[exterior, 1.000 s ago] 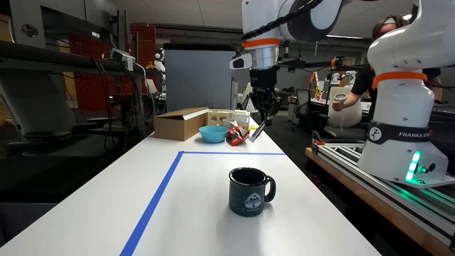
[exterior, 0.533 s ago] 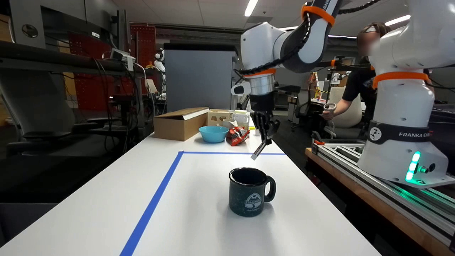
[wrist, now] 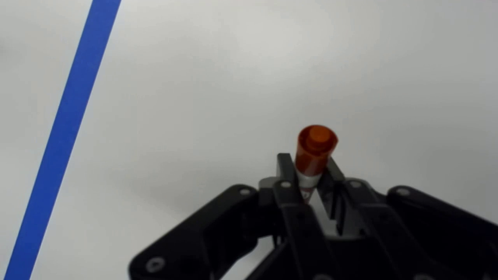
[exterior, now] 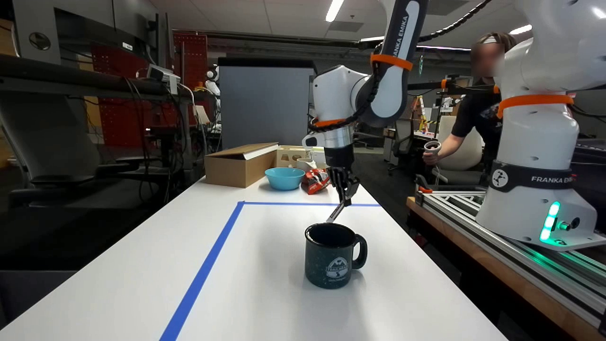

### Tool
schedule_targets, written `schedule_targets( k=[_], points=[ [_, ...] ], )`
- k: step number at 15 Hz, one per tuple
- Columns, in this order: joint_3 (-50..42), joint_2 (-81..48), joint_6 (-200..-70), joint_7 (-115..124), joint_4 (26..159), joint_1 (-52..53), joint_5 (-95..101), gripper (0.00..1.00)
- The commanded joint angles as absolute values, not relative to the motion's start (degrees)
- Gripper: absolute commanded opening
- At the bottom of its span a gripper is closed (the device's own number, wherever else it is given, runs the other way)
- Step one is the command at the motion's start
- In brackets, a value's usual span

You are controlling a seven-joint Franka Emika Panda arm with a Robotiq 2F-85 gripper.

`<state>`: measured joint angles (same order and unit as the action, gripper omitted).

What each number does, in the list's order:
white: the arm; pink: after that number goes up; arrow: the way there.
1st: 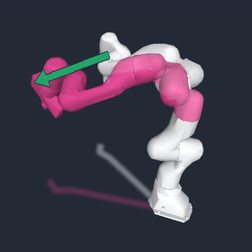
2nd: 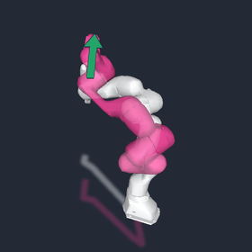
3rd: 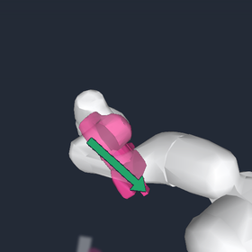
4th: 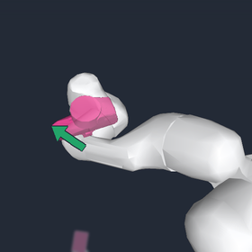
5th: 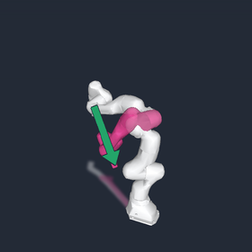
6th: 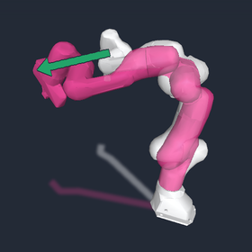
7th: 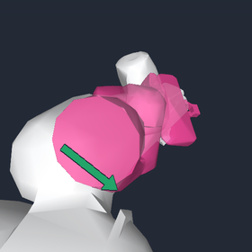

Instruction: Take the marker out of the mug.

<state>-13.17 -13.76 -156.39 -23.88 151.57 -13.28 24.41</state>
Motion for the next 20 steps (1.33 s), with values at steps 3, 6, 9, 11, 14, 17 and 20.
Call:
schedule_targets(
  k=[3,6,9,11,14,17,20],
  points=[
    [-11.76,-20.79,-157.14,-28.4,143.47,-15.3,22.29,0.05],
    [-10.26,-23.54,-156.37,-29.89,139.6,-16.33,21.04,0.05],
    [-8.68,-26.08,-156.09,-31.14,137.01,-17.16,19.69,0.05],
    [-7.82,-26.89,-156.06,-31.88,136.34,-17.72,18.94,0.05],
    [-6.79,-28.07,-156.31,-32.87,136.57,-18.52,17.86,0.05],
    [-6.32,-29.95,-155.91,-33.26,136.4,-19.04,17.34,0.05],
    [-6.23,-31.63,-155.24,-33.4,135.29,-19.39,17.3,0.05]
  ],
)
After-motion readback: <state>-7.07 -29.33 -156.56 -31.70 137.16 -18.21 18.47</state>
